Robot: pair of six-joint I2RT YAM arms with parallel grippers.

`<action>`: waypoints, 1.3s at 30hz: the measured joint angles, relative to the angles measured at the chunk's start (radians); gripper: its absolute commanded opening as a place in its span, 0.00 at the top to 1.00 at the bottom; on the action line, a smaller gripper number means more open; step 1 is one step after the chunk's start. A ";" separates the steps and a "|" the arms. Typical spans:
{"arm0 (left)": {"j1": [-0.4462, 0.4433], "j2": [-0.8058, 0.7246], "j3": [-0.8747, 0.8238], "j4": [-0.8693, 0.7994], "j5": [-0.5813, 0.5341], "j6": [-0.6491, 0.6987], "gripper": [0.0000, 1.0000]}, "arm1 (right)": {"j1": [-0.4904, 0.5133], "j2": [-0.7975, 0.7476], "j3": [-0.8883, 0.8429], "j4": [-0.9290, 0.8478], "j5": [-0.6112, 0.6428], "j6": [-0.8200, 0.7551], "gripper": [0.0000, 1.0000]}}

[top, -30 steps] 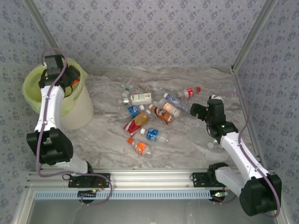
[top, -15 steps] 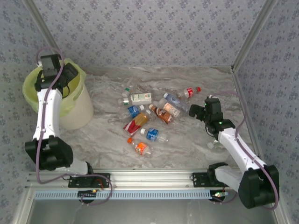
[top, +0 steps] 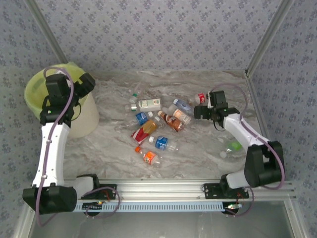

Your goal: Put the plastic bottles in the bin

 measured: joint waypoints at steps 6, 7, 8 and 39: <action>-0.074 -0.029 -0.069 0.099 0.093 -0.008 0.01 | -0.007 0.167 0.160 -0.079 -0.048 -0.140 0.12; -0.084 -0.029 -0.073 0.106 0.104 -0.006 0.01 | -0.008 0.189 0.179 -0.090 -0.055 -0.158 0.14; -0.091 -0.029 -0.077 0.113 0.117 -0.005 0.01 | -0.008 0.217 0.207 -0.106 -0.063 -0.177 0.16; -0.103 -0.094 -0.128 -0.003 0.110 0.054 0.00 | -0.007 0.521 0.451 -0.324 -0.256 -0.417 0.19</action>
